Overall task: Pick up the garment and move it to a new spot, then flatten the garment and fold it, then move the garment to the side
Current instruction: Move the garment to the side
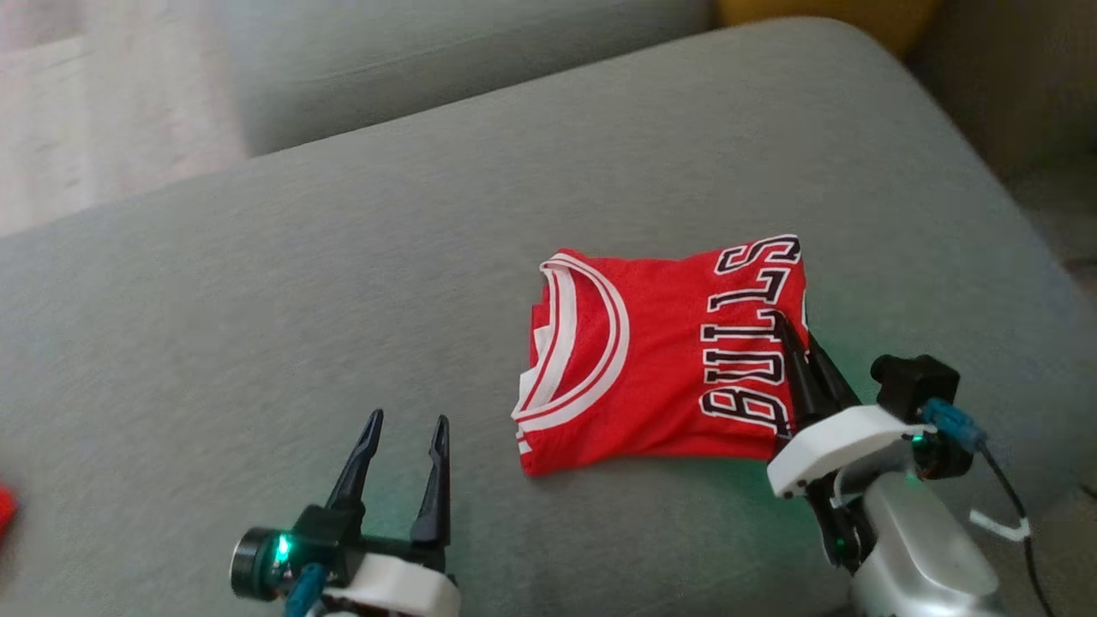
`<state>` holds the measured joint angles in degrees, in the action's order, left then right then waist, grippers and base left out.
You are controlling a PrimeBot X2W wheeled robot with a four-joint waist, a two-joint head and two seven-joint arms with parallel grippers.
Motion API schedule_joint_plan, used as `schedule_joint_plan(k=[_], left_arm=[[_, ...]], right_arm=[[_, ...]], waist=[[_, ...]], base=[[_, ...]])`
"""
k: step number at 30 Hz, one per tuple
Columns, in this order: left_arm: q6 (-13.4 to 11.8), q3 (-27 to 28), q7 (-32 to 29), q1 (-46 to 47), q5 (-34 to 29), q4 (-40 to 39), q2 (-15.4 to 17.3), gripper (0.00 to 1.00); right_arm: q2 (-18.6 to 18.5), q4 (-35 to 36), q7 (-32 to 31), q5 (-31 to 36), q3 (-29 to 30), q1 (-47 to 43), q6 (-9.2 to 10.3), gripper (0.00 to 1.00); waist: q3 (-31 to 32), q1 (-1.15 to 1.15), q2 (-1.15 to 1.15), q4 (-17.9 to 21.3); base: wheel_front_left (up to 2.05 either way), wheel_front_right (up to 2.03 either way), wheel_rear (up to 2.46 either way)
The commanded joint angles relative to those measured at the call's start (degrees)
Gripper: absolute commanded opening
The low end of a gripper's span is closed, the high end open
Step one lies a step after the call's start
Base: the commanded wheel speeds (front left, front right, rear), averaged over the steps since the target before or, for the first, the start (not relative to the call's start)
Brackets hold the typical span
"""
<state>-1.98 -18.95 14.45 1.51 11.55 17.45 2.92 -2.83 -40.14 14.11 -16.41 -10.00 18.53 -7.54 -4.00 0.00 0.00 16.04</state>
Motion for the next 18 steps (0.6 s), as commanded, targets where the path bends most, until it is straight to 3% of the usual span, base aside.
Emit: schedule_joint_plan(k=[1,9,18], left_arm=[[-0.06,1.23,0.55,3.08,0.21,-1.83,-0.04,1.0],[0.61,-0.27,0.55,4.8,-0.11,-1.35,-0.04,1.0],[1.38,-2.73,0.55,5.84,-0.77,-0.27,-0.04,1.0]], right_arm=[[-0.05,2.41,0.23,-0.24,-1.84,0.42,0.05,0.0],[-0.23,5.23,-0.77,-0.44,-2.28,0.1,0.05,0.0],[-1.91,6.94,-2.11,0.71,-3.5,2.52,0.05,0.0]], waist=[[-0.64,0.0,0.0,6.66],[-2.32,0.0,0.0,11.82],[-4.23,0.0,0.0,11.1]], base=[[0.0,0.0,0.0],[0.0,0.0,0.0],[0.0,0.0,0.0]])
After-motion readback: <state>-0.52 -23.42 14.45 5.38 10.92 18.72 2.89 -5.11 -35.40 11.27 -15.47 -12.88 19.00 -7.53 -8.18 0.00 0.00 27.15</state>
